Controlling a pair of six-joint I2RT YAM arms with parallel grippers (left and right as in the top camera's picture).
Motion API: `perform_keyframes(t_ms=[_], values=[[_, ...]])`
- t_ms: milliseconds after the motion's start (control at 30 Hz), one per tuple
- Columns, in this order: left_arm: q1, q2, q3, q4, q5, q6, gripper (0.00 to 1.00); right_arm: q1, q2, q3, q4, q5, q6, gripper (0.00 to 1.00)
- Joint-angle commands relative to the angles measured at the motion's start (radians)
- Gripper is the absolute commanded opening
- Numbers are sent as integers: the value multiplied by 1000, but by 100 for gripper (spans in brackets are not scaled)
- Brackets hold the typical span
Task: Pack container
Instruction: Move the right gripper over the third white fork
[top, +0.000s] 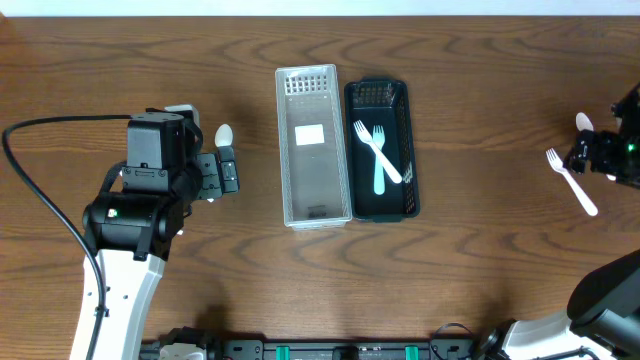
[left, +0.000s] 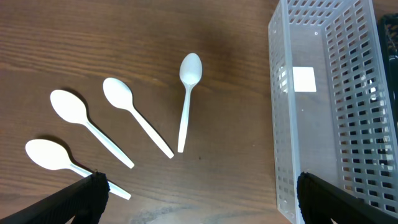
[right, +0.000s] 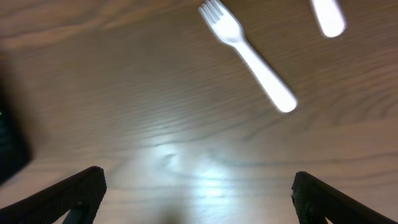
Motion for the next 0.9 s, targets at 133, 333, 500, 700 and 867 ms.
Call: perform_keyframes(t_ms=[133,333,500,700,867], values=[[1,4,18,0,3,14,98,-16,62,-69,203,21,-365,99],[0,4,18,-1,3,13,98,8,131,-69,261,-33,-549,99],[0,4,18,0,3,13,98,10,196,-69,277,-31,-609,98],[0,4,18,0,3,13,98,15,246,-69,283,-27,-676,95],[0,4,18,0,3,14,98,15,289,-69,275,-20,-675,96]])
